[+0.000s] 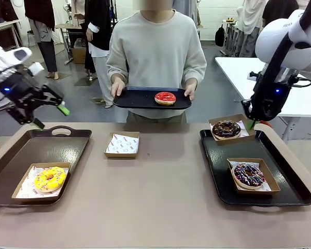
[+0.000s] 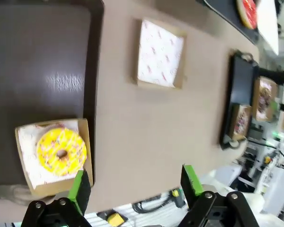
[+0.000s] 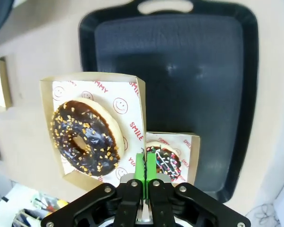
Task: Individually package the donuts and arrange them on the tray.
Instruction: Place the picked Paper togo box on the Handle tray while simultaneously picking up another Paper togo box from the table with the other hand.
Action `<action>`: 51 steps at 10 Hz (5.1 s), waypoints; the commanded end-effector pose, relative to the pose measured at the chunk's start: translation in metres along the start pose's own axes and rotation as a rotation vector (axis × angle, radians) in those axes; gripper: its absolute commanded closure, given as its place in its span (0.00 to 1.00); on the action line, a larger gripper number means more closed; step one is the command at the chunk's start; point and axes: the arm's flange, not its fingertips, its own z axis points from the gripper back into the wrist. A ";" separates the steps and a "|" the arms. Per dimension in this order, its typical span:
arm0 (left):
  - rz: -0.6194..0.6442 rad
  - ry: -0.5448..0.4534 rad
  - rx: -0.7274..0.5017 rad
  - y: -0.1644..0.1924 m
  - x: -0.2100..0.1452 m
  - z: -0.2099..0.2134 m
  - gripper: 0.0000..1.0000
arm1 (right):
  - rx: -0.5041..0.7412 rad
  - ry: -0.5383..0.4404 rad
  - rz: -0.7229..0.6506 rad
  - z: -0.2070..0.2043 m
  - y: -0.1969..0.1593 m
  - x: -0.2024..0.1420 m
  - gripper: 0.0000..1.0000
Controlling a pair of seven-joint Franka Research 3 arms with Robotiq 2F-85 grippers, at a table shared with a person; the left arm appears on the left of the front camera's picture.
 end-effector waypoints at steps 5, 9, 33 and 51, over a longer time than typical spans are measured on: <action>-0.031 -0.069 0.293 -0.077 0.053 -0.090 0.00 | -0.002 0.026 -0.030 -0.014 -0.016 0.002 0.99; -0.119 -0.061 0.434 -0.104 0.054 -0.162 0.00 | -0.002 0.026 -0.030 -0.014 -0.016 0.002 0.99; -0.171 0.009 0.454 -0.086 0.086 -0.209 0.00 | -0.113 0.037 -0.018 -0.071 -0.011 0.063 0.99; -0.105 0.052 0.418 -0.091 0.109 -0.233 1.00 | -0.064 0.087 -0.005 -0.087 -0.019 0.072 0.00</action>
